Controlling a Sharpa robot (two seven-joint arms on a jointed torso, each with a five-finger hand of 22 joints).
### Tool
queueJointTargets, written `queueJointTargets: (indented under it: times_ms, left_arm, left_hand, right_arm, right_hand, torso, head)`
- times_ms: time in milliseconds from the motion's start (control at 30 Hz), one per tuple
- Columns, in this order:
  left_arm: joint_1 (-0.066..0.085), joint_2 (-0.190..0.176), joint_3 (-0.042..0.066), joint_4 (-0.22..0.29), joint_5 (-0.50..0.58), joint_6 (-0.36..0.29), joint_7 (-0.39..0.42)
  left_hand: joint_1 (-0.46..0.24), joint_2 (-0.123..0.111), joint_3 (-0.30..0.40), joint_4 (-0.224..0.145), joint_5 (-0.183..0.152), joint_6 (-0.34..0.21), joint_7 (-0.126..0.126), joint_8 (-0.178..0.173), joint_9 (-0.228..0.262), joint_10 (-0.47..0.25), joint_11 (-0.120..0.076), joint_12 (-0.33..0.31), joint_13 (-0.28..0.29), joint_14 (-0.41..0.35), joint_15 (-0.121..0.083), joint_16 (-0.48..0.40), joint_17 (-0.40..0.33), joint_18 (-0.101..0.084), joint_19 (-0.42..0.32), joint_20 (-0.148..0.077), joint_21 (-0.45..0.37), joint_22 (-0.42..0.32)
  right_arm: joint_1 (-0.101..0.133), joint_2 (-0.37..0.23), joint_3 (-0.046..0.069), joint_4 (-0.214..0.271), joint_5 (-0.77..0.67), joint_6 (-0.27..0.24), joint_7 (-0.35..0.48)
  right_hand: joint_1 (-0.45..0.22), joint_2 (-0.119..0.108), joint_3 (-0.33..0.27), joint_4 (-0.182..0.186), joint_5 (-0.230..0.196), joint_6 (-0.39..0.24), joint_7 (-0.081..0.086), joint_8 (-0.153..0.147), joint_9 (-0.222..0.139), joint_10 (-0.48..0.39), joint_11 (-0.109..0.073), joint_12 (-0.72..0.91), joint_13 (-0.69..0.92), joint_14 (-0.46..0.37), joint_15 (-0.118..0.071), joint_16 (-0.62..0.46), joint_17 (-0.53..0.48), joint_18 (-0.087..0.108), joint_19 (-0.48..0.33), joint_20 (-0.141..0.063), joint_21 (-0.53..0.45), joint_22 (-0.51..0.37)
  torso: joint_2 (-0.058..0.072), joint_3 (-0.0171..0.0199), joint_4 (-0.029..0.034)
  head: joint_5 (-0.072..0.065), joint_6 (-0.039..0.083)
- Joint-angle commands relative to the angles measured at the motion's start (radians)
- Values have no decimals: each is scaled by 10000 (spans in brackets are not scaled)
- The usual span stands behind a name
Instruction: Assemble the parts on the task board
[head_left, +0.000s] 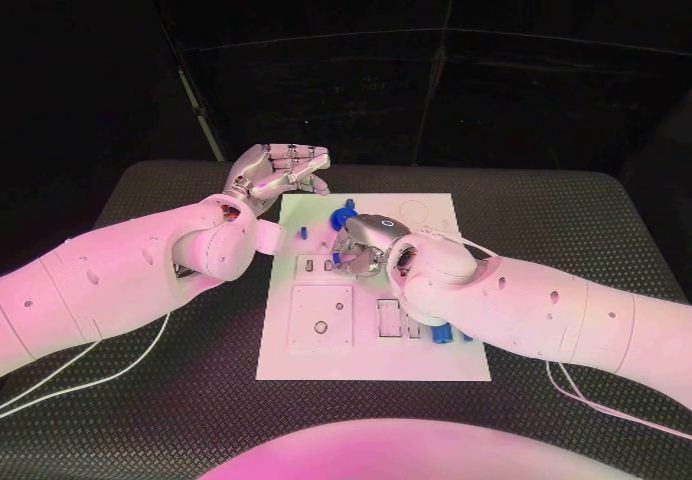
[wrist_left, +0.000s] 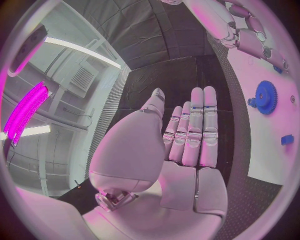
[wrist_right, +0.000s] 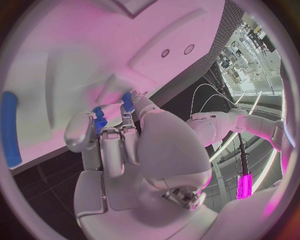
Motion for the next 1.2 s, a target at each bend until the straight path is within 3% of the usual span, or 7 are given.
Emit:
queueJointTargets:
  times_ms: [33,567,833,1200]
  left_arm:
    - [17,16,10,0,11,125,-17]
    - [16,24,10,-16,11,128,-18]
    - [16,30,10,-31,11,133,-19]
    - [15,38,10,-60,11,136,-21]
  left_hand:
    - [3,126,-52,-1,12,96,-7,-59,-8,48,12,-19,-2,-54,9,52,11,35,-87,-14,65,10]
    - [3,126,-52,-1,12,96,-7,-59,-8,48,12,-19,-2,-54,9,52,11,35,-87,-14,65,10]
    - [-6,145,-58,2,12,101,-9,-71,-8,55,12,-32,-3,-63,9,49,30,36,-102,-13,74,16]
    - [-6,147,-60,1,12,99,-8,-75,-9,54,12,-37,-3,-65,10,48,35,36,-106,-13,76,17]
  right_arm:
    - [-34,-36,-40,-19,-111,459,-100]
    - [-42,-47,-41,30,-178,733,-127]
    - [-48,-51,-42,32,-218,687,-153]
    - [-55,-41,-42,28,-234,556,-169]
  right_hand:
    - [-77,-58,67,-5,49,96,-60,2,0,120,-59,-39,1245,943,-58,30,2017,1,-5,-65,-27,-12]
    - [-365,-368,35,3,-27,-46,12,-112,-21,25,3,-170,1122,939,-11,20,1998,5,-29,-32,-68,-63]
    - [-662,-639,-27,90,458,-246,88,-234,-26,-60,70,-280,1019,938,49,16,1995,11,-46,21,-104,-105]
    - [-786,-764,-86,126,474,-405,139,-310,-27,-136,117,-379,923,932,87,5,1972,21,-77,56,-143,-167]
  torso:
    - [1,6,-3]
    - [-2,-4,2]
    - [1,-3,3]
    - [1,2,-4]
  head:
    - [-12,-13]
    - [-14,-66]
    - [0,-82]
    - [-8,-93]
